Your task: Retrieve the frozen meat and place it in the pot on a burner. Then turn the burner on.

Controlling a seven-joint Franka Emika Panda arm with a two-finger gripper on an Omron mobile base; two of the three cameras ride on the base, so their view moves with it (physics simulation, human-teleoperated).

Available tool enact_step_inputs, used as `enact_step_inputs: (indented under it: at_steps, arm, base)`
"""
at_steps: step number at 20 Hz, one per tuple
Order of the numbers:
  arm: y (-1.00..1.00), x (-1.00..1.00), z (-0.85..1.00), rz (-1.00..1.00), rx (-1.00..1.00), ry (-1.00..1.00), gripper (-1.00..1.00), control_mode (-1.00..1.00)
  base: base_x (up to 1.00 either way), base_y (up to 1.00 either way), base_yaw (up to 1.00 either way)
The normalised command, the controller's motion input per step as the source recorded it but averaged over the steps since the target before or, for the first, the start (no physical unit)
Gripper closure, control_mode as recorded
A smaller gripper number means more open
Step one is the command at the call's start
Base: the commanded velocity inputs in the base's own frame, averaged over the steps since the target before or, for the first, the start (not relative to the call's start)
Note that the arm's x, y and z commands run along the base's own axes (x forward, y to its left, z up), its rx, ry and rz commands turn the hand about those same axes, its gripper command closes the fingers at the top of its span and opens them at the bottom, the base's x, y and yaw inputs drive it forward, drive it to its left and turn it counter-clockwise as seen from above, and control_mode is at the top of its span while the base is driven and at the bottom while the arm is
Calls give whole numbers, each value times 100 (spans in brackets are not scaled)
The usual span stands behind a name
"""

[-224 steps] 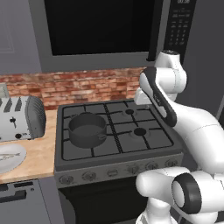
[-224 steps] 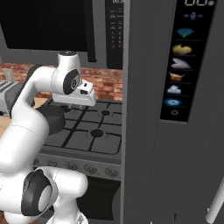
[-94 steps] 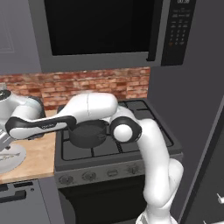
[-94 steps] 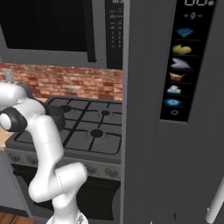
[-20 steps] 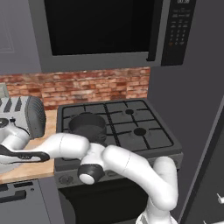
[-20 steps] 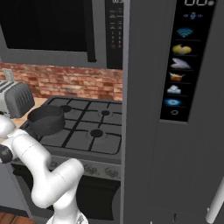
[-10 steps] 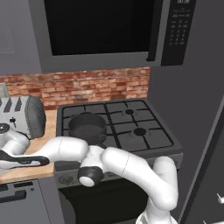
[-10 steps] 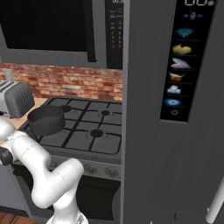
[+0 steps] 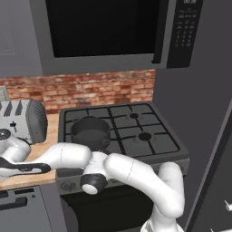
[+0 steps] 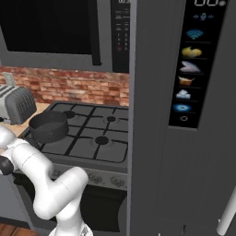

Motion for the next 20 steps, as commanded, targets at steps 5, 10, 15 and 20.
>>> enact_step_inputs:
  at_steps: [5, 10, 15, 20]
  arm:
    - [0, 0, 0, 0, 0, 0, 100, -100]
    - [-1, 0, 13, 0, 0, 0, 100, -100]
    - [-18, -17, 42, -2, 0, -2, 100, -100]
    - [-54, -39, 40, -4, 0, 0, 100, -100]
  base:
    - [0, 0, 0]
    - [0, 0, 0]
    - [0, 0, 0]
    - [0, 0, 0]
